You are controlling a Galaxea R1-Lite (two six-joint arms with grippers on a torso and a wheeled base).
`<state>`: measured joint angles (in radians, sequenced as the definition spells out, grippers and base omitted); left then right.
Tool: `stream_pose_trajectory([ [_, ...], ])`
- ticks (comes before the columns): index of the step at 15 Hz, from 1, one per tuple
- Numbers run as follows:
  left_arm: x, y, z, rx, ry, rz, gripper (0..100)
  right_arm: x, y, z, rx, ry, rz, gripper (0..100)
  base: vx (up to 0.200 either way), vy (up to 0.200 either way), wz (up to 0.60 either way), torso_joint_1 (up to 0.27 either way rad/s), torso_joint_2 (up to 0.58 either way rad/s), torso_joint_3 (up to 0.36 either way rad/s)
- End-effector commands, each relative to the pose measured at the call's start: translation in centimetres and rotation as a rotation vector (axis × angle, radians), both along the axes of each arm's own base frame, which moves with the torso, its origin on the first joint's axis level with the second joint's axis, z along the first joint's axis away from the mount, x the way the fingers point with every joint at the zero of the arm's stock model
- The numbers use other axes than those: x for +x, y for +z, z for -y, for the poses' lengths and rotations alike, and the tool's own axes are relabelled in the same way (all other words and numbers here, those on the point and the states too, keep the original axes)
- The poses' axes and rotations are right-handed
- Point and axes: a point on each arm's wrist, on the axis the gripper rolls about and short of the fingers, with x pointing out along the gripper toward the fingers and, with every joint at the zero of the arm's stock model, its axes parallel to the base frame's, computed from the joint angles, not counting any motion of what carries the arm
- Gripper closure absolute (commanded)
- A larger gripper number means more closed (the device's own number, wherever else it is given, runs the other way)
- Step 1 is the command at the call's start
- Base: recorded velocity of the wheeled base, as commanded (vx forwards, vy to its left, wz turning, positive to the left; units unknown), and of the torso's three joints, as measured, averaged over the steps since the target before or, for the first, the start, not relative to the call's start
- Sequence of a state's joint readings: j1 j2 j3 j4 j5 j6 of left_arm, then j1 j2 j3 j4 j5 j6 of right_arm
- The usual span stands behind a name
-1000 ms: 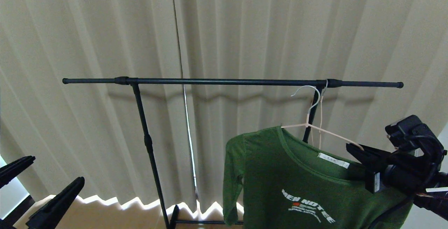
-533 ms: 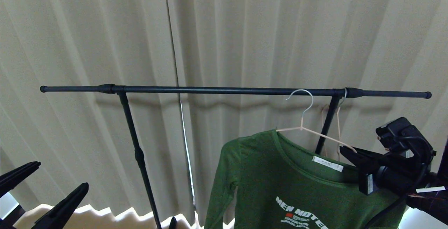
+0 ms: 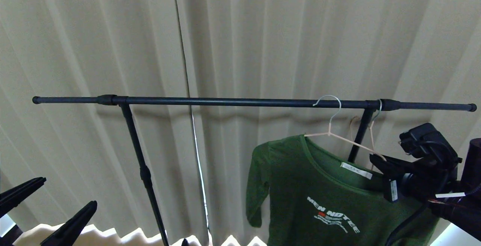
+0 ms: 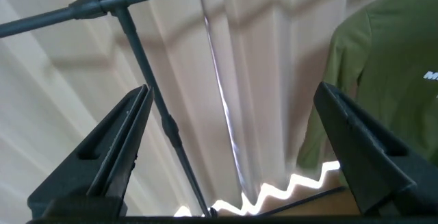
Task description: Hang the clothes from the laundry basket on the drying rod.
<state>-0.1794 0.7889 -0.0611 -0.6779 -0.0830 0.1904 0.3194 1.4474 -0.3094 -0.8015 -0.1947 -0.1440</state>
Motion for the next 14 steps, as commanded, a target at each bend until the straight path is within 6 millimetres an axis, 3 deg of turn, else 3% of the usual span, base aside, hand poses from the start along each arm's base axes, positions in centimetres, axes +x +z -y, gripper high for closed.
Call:
stream_pose_trajectory([
  [1, 0.0, 0.1, 0.0, -0.001, 0.0, 0.004, 0, 1.3, 0.1, -0.2, -0.008, -0.033, 0.002, 100, 0.0, 0.0, 0.0, 0.0, 0.0, 0.0],
  [3, 0.1, 0.1, 0.0, -0.001, 0.0, 0.004, 0, 2.2, 0.1, -0.2, -0.012, -0.051, -0.002, 100, 0.0, 0.0, 0.0, 0.0, 0.0, 0.0],
  [4, 0.0, 0.2, 0.0, -0.001, 0.0, 0.007, 0, 3.7, -0.6, -0.6, -0.029, -0.074, -0.027, 100, 0.0, 0.0, 0.0, 0.0, 0.0, 0.0],
  [7, 0.0, 0.1, 0.0, -0.001, -0.001, 0.002, 0, 5.4, -2.0, -1.0, -0.03, -0.105, -0.075, 100, 0.0, 0.0, 0.0, 0.0, 0.0, 0.0],
  [10, 0.0, -0.1, 0.0, 0.0, -0.005, -0.002, 0, 6.6, -2.8, -1.5, -0.036, -0.122, -0.097, 100, 0.0, 0.0, 0.0, 0.0, 0.0, 0.0],
  [14, 0.0, -0.1, 0.0, 0.001, -0.006, -0.007, 0, 6.7, -2.8, -2.5, -0.032, -0.09, -0.094, 100, 0.0, 0.0, 0.0, 0.0, 0.0, 0.0],
])
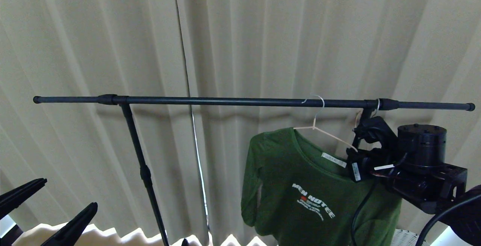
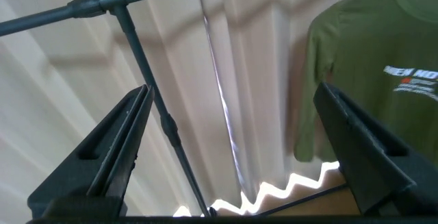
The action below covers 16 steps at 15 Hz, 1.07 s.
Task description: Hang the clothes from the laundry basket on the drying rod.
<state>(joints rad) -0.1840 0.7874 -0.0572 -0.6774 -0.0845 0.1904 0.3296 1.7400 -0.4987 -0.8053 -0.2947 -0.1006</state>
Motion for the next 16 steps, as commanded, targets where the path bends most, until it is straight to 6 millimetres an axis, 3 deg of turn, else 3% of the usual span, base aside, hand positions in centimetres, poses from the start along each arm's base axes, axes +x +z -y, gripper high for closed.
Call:
stream_pose_trajectory([
  [1, 0.1, 0.0, 0.0, 0.001, 0.0, -0.004, 0, 0.2, -0.3, -0.3, -0.004, 0.008, -0.01, 100, 0.0, 0.0, 0.0, 0.0, 0.0, 0.0],
  [9, 0.0, -0.2, 0.0, 0.001, 0.0, -0.007, 0, 1.9, 1.4, -0.8, 0.069, -0.042, 0.068, 100, 0.0, 0.0, 0.0, 0.0, 0.0, 0.0],
  [14, 0.0, -0.1, 0.0, 0.001, 0.0, -0.005, 0, 2.6, 0.2, -1.3, 0.044, -0.064, 0.039, 100, 0.0, 0.0, 0.0, 0.0, 0.0, 0.0],
  [16, 0.0, -0.2, 0.0, 0.001, 0.0, -0.007, 0, 2.3, 0.1, -2.4, 0.042, -0.029, 0.034, 100, 0.0, 0.0, 0.0, 0.0, 0.0, 0.0],
])
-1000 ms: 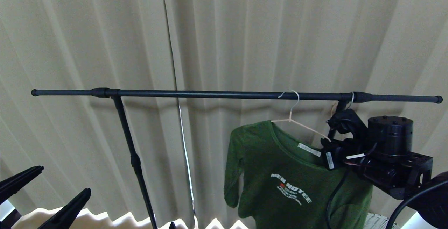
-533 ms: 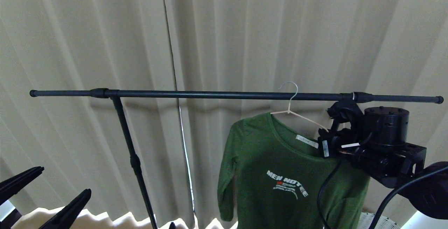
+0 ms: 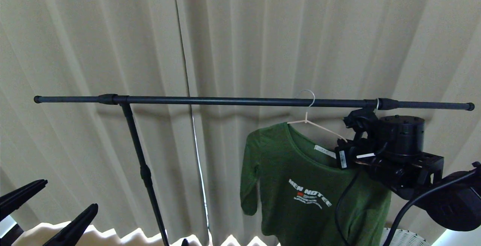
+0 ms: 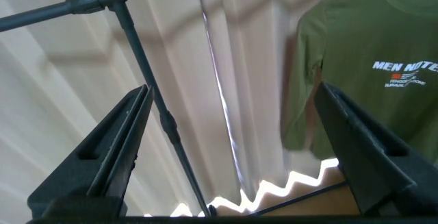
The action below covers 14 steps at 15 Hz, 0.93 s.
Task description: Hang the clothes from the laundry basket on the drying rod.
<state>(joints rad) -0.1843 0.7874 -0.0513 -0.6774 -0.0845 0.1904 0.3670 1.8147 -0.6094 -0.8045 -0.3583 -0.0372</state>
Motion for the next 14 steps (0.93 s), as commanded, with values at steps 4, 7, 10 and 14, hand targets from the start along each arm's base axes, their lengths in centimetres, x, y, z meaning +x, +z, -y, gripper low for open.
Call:
stream_pose_trajectory([
  [4, 0.0, 0.0, 0.0, 0.002, 0.0, -0.002, 0, -0.4, -0.7, -2.4, -0.009, 0.081, -0.018, 100, 0.0, 0.0, 0.0, 0.0, 0.0, 0.0],
  [7, 0.0, 0.0, 0.0, 0.001, 0.0, 0.001, 0, 0.4, -1.3, -3.5, -0.013, 0.102, -0.027, 100, 0.0, 0.0, 0.0, 0.0, 0.0, 0.0],
  [10, 0.0, 0.0, 0.0, 0.001, 0.0, 0.002, 0, 0.4, -1.6, -4.5, -0.014, 0.131, -0.031, 100, 0.0, 0.0, 0.0, 0.0, 0.0, 0.0],
  [14, 0.0, 0.1, 0.0, 0.001, 0.0, 0.004, 0, 0.2, -1.6, -4.7, 0.008, 0.139, -0.026, 0, 0.0, 0.0, 0.0, 0.0, 0.0, 0.0],
])
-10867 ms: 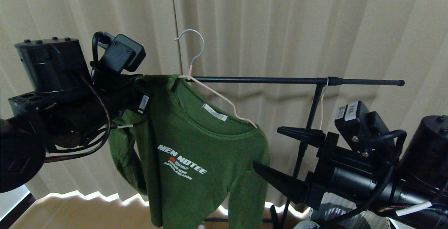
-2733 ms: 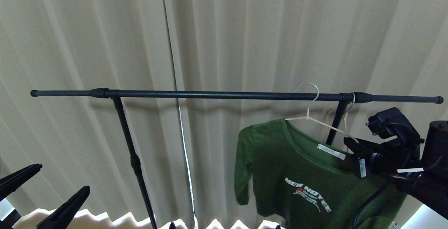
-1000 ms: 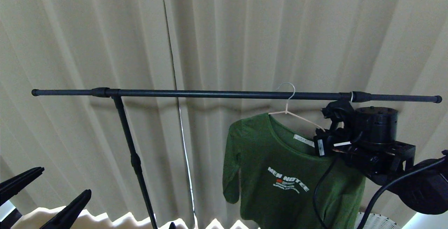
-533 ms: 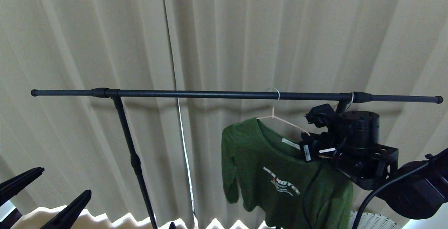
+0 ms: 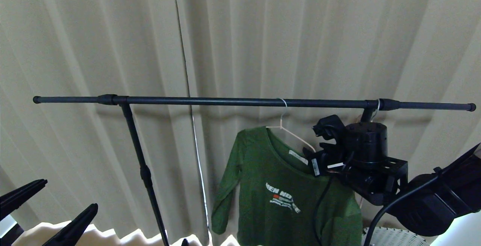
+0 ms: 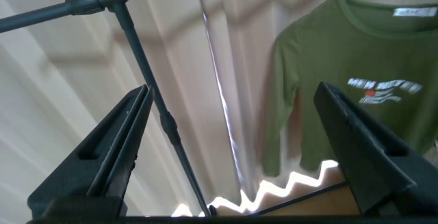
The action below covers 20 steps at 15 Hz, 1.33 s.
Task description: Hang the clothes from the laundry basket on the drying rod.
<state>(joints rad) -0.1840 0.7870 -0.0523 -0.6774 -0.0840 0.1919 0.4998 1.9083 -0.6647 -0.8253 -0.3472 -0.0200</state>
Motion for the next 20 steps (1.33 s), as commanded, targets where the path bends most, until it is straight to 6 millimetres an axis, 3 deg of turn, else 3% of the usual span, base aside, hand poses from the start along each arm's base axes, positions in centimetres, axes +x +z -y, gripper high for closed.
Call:
stream_pose_trajectory([
  [1, 0.0, 0.0, 0.0, 0.0, 0.0, 0.0, 0, -0.1, 0.1, -0.2, 0.026, 0.003, 0.019, 0, 0.0, 0.0, 0.0, 0.0, 0.0, 0.0],
  [6, 0.0, 0.1, 0.0, -0.001, 0.0, 0.003, 0, -1.4, 0.2, -0.9, 0.125, 0.143, 0.104, 0, 0.0, 0.0, 0.0, 0.0, 0.0, 0.0],
  [10, -0.1, 0.1, 0.0, 0.0, 0.0, 0.01, 0, -3.2, 0.8, 0.2, 0.19, 0.19, 0.202, 0, 0.0, 0.0, 0.0, 0.0, 0.0, 0.0],
  [14, -0.4, 0.4, -0.1, -0.005, -0.002, 0.036, 0, -7.7, 2.9, 2.8, 0.219, 0.196, 0.26, 0, 0.0, 0.0, 0.0, 0.0, 0.0, 0.0],
  [15, -0.4, 0.5, -0.1, -0.006, 0.0, 0.039, 0, -9.9, 3.7, 4.2, 0.231, 0.196, 0.285, 0, 0.0, 0.0, 0.0, 0.0, 0.0, 0.0],
  [18, -0.5, 0.8, -0.1, -0.01, 0.001, 0.061, 0, -14.5, 4.0, 7.1, 0.248, 0.212, 0.316, 0, 0.0, 0.0, 0.0, 0.0, 0.0, 0.0],
  [20, -0.8, 0.7, -0.2, -0.015, 0.007, 0.071, 0, -16.2, 4.0, 8.8, 0.239, 0.167, 0.331, 0, 0.0, 0.0, 0.0, 0.0, 0.0, 0.0],
])
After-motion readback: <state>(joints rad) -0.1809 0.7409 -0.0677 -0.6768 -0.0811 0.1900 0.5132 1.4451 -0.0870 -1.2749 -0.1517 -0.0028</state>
